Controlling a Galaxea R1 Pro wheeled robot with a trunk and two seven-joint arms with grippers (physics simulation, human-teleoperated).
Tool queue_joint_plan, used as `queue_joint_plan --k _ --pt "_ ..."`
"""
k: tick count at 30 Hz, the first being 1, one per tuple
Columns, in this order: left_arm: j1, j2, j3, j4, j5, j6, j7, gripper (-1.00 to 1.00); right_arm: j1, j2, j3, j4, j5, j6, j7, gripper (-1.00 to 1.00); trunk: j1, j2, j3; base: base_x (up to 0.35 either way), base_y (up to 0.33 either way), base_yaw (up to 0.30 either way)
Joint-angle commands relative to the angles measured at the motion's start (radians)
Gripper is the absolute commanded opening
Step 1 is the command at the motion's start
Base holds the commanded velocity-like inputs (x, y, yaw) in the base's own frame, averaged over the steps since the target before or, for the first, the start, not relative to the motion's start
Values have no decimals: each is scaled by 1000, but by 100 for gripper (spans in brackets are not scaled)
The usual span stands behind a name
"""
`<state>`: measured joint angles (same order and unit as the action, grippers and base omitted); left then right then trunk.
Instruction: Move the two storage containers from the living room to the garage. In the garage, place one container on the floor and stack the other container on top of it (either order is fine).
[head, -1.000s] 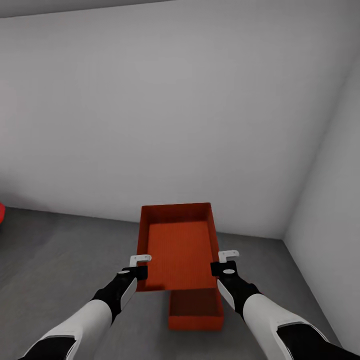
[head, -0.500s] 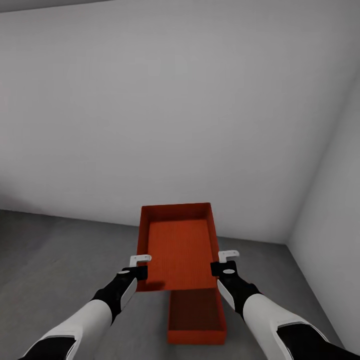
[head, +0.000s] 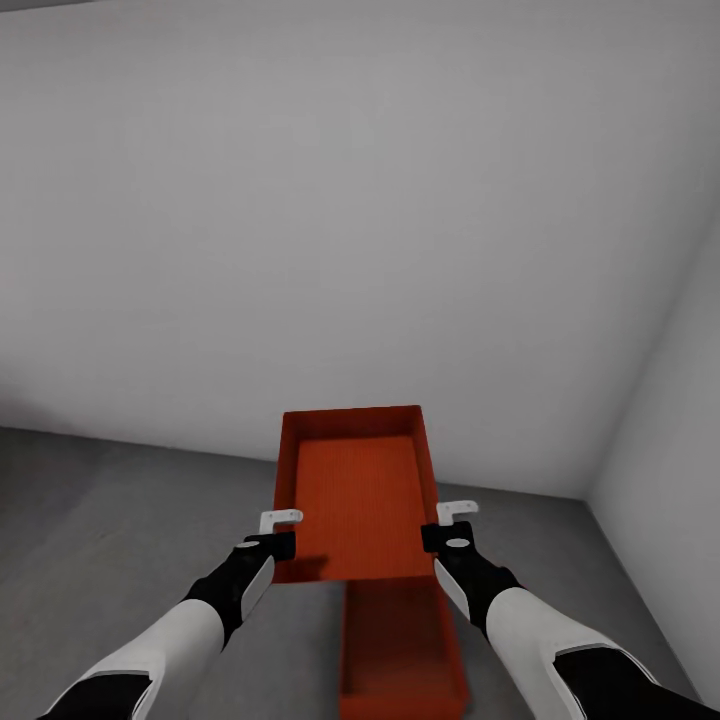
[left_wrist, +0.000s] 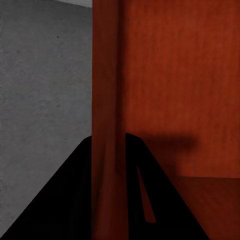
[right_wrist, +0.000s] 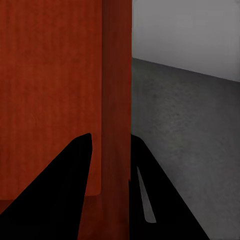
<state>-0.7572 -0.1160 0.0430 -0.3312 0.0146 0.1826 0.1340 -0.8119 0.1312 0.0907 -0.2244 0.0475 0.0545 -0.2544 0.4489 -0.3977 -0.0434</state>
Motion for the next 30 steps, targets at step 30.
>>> queue_joint_plan --k 30 --pt "-1 33 -11 -6 -4 -15 4 -100 -1 -7 2 3 -12 5 -3 -100 1 -2 -2 231 -37 0"
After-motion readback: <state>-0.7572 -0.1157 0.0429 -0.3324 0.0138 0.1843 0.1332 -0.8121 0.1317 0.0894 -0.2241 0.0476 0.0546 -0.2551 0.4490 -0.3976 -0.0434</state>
